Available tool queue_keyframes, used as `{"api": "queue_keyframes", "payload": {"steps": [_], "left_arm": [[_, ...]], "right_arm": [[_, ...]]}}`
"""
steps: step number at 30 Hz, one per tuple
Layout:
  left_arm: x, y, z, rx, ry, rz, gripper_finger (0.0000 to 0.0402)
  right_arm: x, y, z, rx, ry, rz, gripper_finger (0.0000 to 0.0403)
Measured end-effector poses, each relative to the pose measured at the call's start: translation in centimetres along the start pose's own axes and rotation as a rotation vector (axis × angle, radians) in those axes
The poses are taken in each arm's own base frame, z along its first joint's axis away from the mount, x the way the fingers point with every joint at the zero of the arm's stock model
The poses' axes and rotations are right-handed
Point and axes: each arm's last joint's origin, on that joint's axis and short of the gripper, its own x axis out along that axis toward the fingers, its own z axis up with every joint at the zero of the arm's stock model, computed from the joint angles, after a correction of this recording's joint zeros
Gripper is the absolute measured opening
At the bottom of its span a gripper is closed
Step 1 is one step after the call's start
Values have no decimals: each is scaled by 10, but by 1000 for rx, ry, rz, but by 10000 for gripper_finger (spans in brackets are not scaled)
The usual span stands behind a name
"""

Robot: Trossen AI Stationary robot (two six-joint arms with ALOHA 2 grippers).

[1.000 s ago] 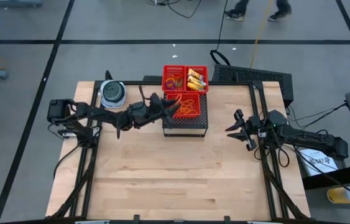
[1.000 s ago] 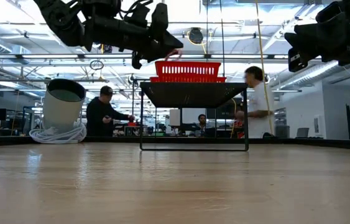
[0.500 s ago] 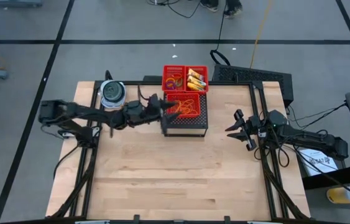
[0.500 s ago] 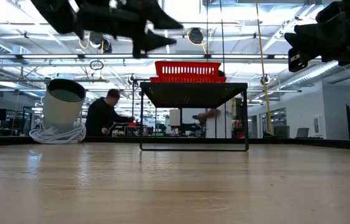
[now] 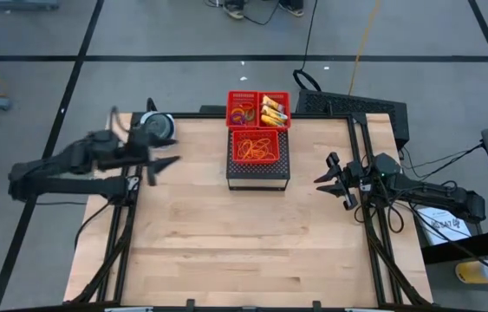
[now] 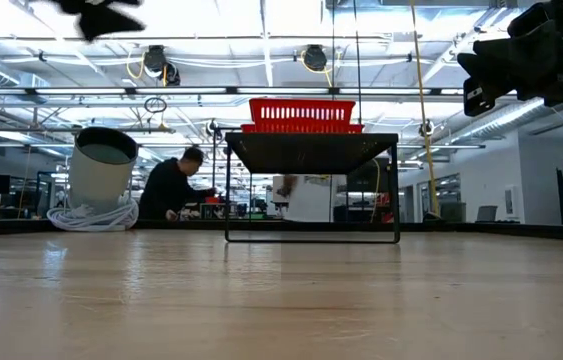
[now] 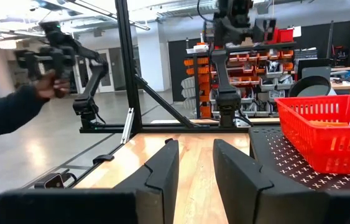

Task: Pick & Place Office Desk Supplies
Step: Return to Home Position

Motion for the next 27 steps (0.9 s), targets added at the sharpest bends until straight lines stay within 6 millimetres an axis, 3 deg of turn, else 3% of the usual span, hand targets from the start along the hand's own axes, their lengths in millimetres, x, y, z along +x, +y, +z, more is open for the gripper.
{"api": "queue_keyframes", "payload": {"steps": [5, 9, 19, 27], "left_arm": [[-34, 7, -36, -61, 11, 81, 267], [-41, 8, -59, -101, -190, 40, 267], [-11, 5, -125, -128, -299, -56, 266], [4, 5, -154, -126, -317, -64, 267]], "right_arm": [[0, 0, 0, 0, 0, 0, 89], [0, 0, 0, 0, 0, 0, 89], [0, 0, 0, 1, 0, 0, 89], [0, 0, 0, 0, 0, 0, 89]]}}
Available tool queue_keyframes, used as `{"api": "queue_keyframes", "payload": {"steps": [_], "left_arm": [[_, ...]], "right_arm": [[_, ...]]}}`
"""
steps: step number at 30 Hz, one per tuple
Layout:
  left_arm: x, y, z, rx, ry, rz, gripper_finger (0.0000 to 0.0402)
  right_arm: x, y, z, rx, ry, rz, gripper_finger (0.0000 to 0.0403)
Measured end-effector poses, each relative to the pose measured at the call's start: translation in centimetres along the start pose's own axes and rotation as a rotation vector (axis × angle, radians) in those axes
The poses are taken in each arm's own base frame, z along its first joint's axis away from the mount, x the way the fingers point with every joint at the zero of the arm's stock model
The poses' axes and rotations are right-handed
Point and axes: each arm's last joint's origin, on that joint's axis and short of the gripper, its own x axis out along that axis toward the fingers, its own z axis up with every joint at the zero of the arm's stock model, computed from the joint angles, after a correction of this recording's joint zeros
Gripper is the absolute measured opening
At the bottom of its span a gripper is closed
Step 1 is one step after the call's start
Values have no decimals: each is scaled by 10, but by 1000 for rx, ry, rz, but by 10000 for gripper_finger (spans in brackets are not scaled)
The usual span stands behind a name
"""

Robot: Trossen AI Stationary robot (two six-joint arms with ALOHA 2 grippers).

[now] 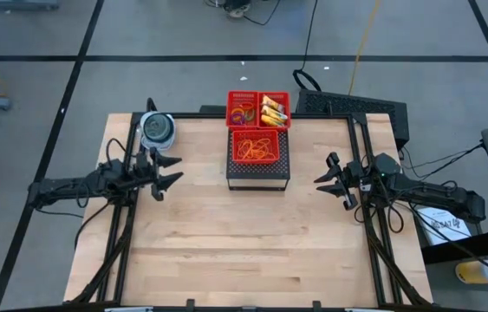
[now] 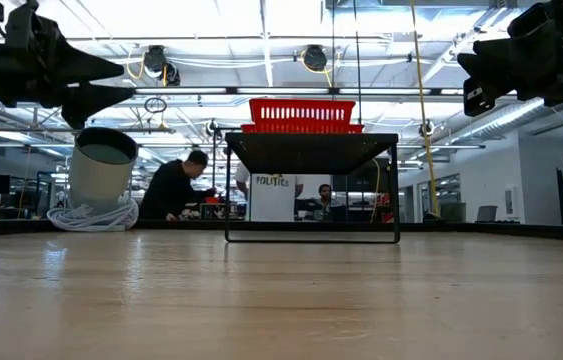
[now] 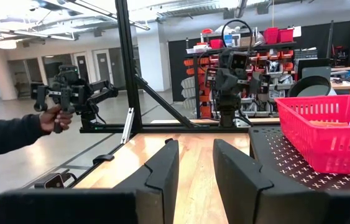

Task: Pick & Place Office Desk Supplies
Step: Return to Home Position

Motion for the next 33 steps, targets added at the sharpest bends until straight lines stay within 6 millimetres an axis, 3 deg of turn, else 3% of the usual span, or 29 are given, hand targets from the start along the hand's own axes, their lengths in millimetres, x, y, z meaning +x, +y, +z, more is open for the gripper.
{"api": "queue_keyframes", "payload": {"steps": [9, 15, 33], "left_arm": [[0, 0, -1, 10, 13, 3, 267], [0, 0, -1, 109, 12, 10, 267], [0, 0, -1, 104, 12, 11, 267]], "right_arm": [[0, 0, 0, 0, 0, 0, 89], [0, 0, 0, 0, 0, 0, 89], [0, 0, 0, 0, 0, 0, 89]]}}
